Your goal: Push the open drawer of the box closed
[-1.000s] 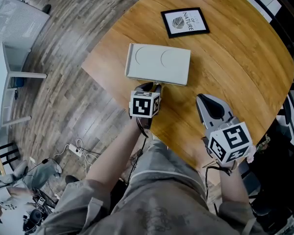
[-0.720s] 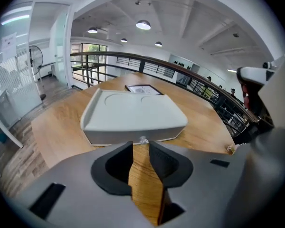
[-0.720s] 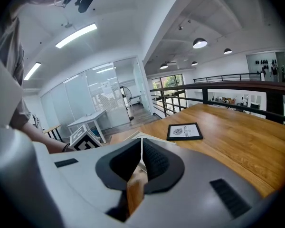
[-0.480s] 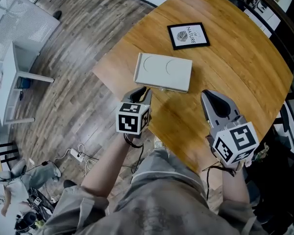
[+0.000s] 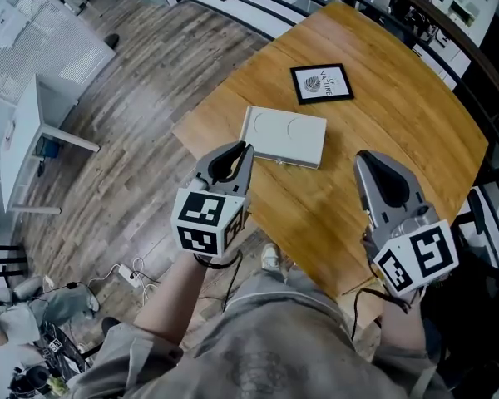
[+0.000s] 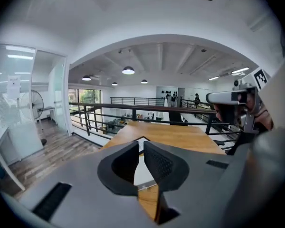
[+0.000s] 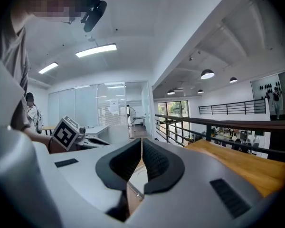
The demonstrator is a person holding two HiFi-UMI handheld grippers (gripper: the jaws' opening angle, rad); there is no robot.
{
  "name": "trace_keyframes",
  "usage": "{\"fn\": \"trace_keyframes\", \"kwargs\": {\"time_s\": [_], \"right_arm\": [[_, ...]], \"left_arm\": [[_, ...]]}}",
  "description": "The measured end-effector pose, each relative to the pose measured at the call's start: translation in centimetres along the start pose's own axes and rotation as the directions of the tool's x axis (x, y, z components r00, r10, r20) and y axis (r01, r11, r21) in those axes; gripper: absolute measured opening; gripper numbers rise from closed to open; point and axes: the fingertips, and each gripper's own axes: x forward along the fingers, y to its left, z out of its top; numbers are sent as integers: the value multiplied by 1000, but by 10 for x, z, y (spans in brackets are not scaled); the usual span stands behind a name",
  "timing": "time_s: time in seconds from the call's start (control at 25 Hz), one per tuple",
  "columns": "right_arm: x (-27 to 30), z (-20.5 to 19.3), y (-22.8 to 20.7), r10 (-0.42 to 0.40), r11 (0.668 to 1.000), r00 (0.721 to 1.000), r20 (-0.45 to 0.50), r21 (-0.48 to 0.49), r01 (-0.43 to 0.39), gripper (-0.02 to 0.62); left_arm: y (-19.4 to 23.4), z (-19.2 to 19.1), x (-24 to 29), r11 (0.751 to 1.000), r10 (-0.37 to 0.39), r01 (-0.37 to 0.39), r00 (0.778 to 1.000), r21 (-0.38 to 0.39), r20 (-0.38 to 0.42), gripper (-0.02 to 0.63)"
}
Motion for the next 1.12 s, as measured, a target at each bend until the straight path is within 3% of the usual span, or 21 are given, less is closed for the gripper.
{"fn": "trace_keyframes", "kwargs": {"time_s": [0.28, 0.56, 0.84, 1.12], "right_arm": [[-41, 56, 36, 12, 996, 995, 96, -92, -3, 36], [-69, 75, 56, 49, 994, 988, 144, -103, -35, 35], [-77, 66, 70, 104, 991, 984, 144, -99, -90, 35], [-67, 20, 71, 107, 993, 994, 37, -53, -105, 35]], "left_arm": [[-18, 57, -57, 992, -33, 14, 988, 124, 149, 32], [-47, 81, -95, 982, -86, 41, 966, 185, 243, 31], [-55, 75, -105, 975, -96, 43, 967, 218, 237, 28], [-60, 49, -107, 978, -94, 54, 976, 200, 198, 28]]}}
